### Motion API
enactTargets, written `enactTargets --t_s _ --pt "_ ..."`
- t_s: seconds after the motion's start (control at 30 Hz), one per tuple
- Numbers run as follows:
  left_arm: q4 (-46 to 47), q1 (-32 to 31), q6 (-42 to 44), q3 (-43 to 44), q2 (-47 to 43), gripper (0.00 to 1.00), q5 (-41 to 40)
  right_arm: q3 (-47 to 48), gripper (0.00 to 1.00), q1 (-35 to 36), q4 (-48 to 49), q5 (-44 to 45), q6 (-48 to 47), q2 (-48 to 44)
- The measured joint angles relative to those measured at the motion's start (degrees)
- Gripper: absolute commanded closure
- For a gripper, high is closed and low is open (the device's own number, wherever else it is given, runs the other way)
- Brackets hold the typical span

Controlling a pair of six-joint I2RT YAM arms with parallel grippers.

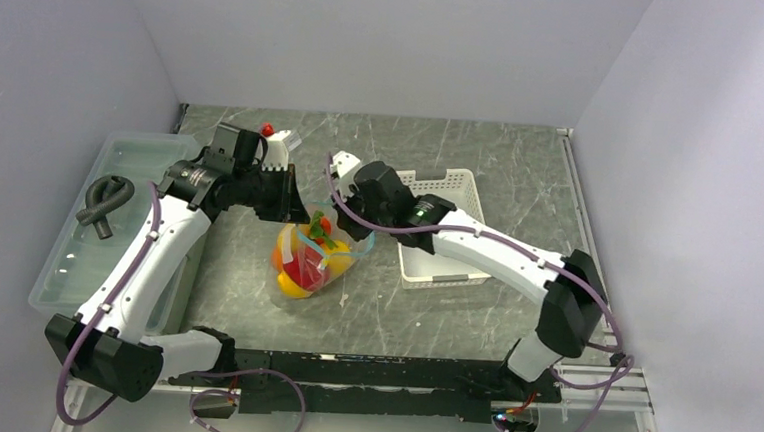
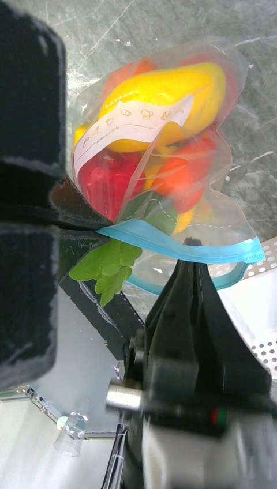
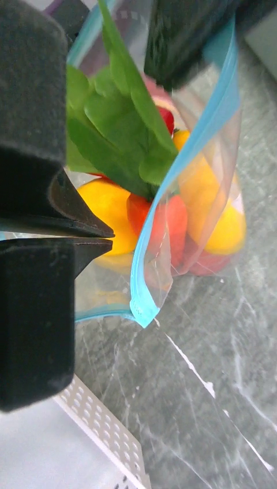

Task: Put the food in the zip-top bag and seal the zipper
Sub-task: Place the fake vegetable in the zipper food storage bag.

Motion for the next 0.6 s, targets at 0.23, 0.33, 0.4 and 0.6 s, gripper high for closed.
enactTargets --t_s 0.23,0.33,0.4,0.6 --pt "-0.02 0.00 0.00 0.04 0.26 1.00 0.02 1.16 0.84 0.00 0.28 -0.20 0.26 -3.06" --pt "-0.02 0.00 0.00 0.07 0.26 1.00 0.02 1.27 0.83 0.00 0.52 -1.14 0.72 -2.99" --pt "-0.04 0.00 0.00 0.15 0.26 1.00 0.00 1.27 0.81 0.00 0.59 -1.99 1.07 -2.82" --pt "-0.02 0.00 -0.02 0.28 0.26 1.00 0.04 1.27 0.78 0.00 2.97 -4.70 2.86 0.33"
